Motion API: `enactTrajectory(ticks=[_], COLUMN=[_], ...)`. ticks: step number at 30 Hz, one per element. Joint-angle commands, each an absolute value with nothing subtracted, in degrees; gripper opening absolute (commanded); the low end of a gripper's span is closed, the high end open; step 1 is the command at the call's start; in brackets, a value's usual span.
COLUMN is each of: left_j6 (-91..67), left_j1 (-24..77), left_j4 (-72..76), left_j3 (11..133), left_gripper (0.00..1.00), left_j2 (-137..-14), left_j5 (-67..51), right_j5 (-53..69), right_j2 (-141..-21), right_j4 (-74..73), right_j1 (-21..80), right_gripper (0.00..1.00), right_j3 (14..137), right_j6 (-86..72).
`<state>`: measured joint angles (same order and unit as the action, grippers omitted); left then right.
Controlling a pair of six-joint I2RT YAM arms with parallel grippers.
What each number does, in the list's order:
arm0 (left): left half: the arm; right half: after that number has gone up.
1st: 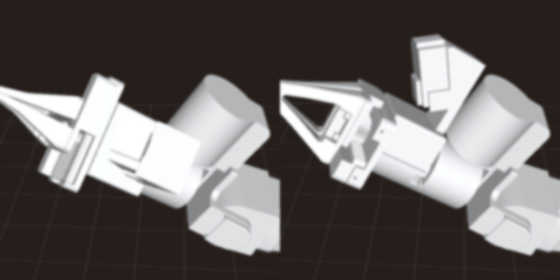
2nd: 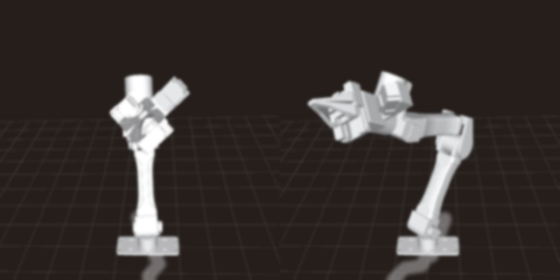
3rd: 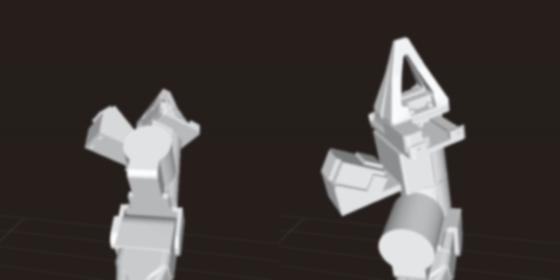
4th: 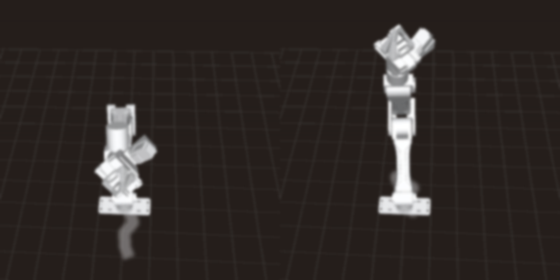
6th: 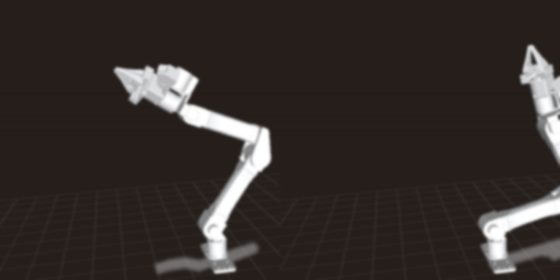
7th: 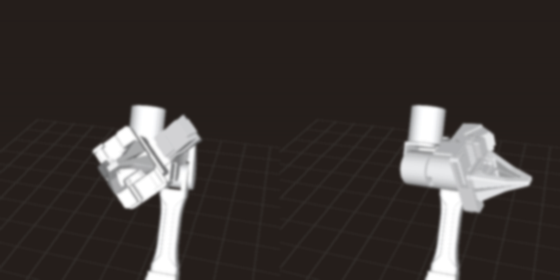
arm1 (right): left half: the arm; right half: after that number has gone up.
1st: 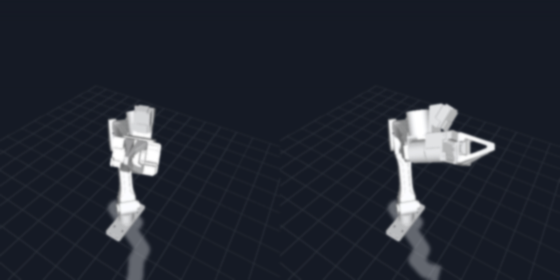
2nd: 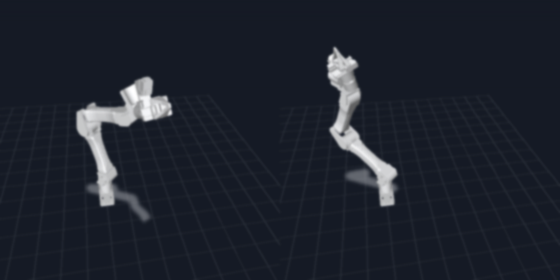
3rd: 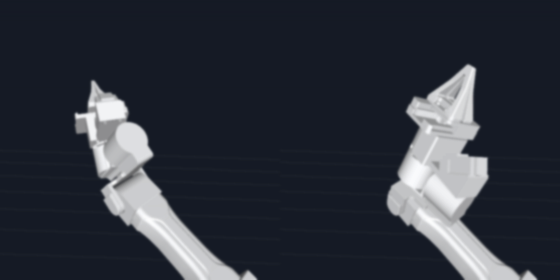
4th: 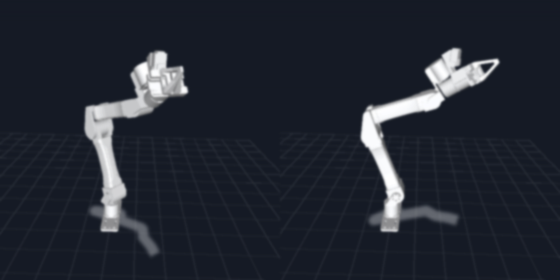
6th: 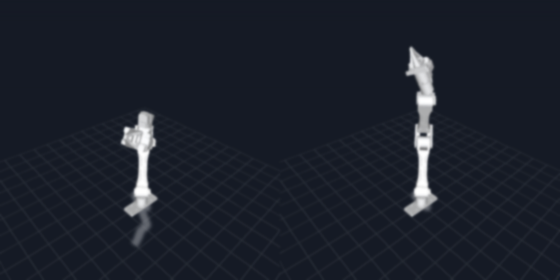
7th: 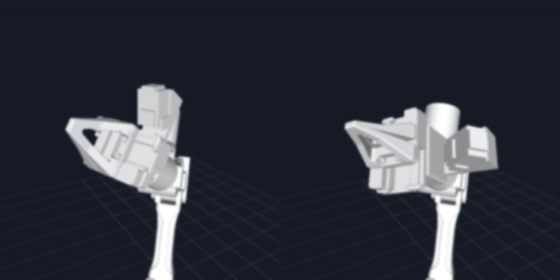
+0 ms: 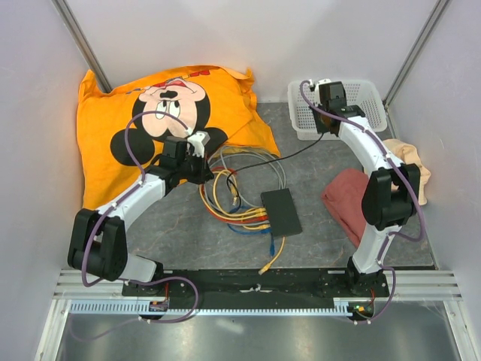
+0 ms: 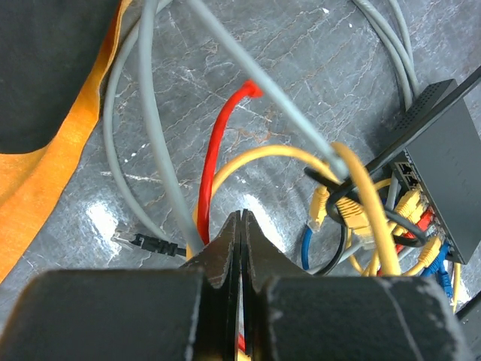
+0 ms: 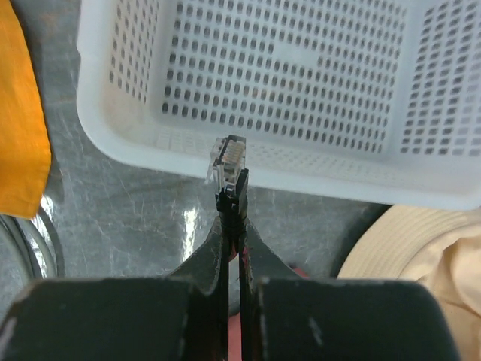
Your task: Pull the plug from the switch port
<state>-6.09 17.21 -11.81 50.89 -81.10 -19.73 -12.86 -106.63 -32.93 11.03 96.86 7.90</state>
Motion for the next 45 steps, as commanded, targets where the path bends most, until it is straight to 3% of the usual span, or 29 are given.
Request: enactTrajectory(ticks=[1,4,5,6,12,13,14,17,21,30,33,36,45], left_j6=[-5.4,-5.4,-5.4,-5.4,-4.5,-4.0,-2.5,1.7,6.1,19.3,22.1,22.7,28.4], left_j1=[17.2,17.2,17.2,17.2,17.2,17.2,17.3,18.5,20.7,26.1,28.2,30.2,32.2], left_j4=[-9.7,-9.7,-9.8,-9.7,-10.5,-10.9,-12.1,-14.7,-16.9,-26.3,-30.4,-31.0,-35.9], left_j3=[52.1,53.5,54.0,54.7,57.4,57.7,57.9,59.2,59.8,61.5,63.0,64.2,70.7], left_gripper=[0.02,0.02,0.02,0.02,0.02,0.02,0.02,0.08,0.18,0.26,0.26,0.25,0.16], left_j2=[-81.2,-81.4,-81.4,-81.5,-81.3,-81.3,-81.6,-82.7,-82.9,-84.5,-87.0,-91.4,-100.6], left_j5=[-20.7,-21.5,-21.9,-22.0,-27.7,-29.1,-32.7,-36.7,-40.1,-49.0,-50.8,-49.8,-48.0], right_j5=[-14.3,-11.9,-11.2,-9.2,-3.3,-2.6,-1.9,-0.1,8.1,29.4,34.6,36.5,42.0], right_j2=[-107.1,-104.4,-104.0,-103.8,-106.3,-106.6,-106.6,-106.0,-102.2,-87.7,-86.2,-88.1,-89.4], right_j4=[-34.2,-32.5,-32.0,-31.7,-30.9,-31.1,-31.1,-31.4,-32.3,-29.5,-27.6,-27.7,-40.1], right_j1=[10.5,10.5,10.5,10.5,10.5,10.5,10.5,10.5,10.4,13.3,13.4,13.3,16.4], right_gripper=[0.00,0.01,0.08,0.09,0.11,0.15,0.39,0.73,0.82,0.85,0.90,0.89,0.58], right_j3=[90.8,82.6,80.6,77.9,76.2,76.6,77.5,78.9,79.4,66.9,64.2,64.8,66.0], right_j6=[6.3,2.5,1.6,0.4,-1.2,-1.2,-0.9,-0.6,-0.4,10.1,7.7,5.7,22.9])
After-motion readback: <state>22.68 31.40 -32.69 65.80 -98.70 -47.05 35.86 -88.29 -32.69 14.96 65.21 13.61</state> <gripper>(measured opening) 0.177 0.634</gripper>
